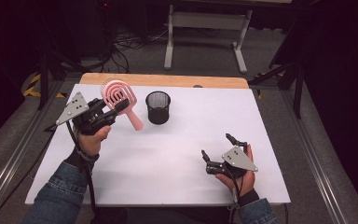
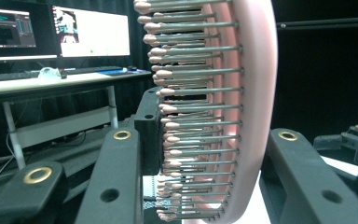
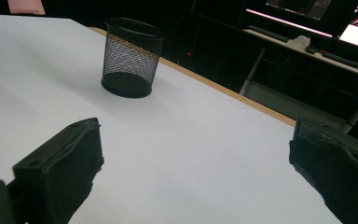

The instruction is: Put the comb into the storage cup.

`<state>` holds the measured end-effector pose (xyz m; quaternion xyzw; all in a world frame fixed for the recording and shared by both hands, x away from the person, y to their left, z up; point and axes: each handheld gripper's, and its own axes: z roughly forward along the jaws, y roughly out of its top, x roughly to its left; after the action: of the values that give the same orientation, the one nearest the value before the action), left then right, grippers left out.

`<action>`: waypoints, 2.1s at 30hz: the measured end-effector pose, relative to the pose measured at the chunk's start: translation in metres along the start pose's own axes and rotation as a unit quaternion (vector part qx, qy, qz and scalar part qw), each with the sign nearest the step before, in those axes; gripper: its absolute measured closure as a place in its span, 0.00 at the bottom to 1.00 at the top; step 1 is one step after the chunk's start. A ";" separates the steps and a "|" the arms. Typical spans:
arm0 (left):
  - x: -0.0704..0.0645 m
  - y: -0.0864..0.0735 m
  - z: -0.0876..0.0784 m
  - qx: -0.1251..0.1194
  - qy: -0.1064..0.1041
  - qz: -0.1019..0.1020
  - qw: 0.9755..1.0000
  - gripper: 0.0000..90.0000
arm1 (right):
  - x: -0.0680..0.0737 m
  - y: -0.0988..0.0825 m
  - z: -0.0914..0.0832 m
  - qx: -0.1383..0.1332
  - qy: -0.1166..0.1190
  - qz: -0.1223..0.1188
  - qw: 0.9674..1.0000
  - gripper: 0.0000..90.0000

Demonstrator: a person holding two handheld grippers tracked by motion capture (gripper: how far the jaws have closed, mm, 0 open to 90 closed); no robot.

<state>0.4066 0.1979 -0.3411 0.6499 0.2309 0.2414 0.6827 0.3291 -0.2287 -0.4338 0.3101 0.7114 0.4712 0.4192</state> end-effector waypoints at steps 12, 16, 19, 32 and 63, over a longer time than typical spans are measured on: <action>0.009 0.011 0.018 0.005 0.007 0.006 1.000 0.69 | 0.000 -0.001 0.002 0.005 0.001 0.003 1.000 0.04; 0.010 0.015 0.025 0.008 0.007 0.012 1.000 0.69 | 0.000 -0.001 0.002 0.008 0.004 0.003 1.000 0.04; 0.011 0.017 0.031 0.010 0.004 0.015 1.000 0.69 | 0.000 -0.002 0.003 0.007 0.005 0.005 1.000 0.04; 0.014 0.028 0.049 0.004 -0.004 0.013 1.000 0.69 | 0.000 -0.002 0.003 0.003 0.007 0.011 1.000 0.05; 0.026 0.031 0.129 0.024 -0.006 0.015 1.000 0.69 | -0.010 -0.006 0.002 -0.027 0.056 0.065 0.996 0.06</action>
<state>0.5072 0.1156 -0.3041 0.6706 0.2226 0.2420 0.6650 0.3349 -0.2391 -0.4370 0.3172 0.6994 0.5327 0.3556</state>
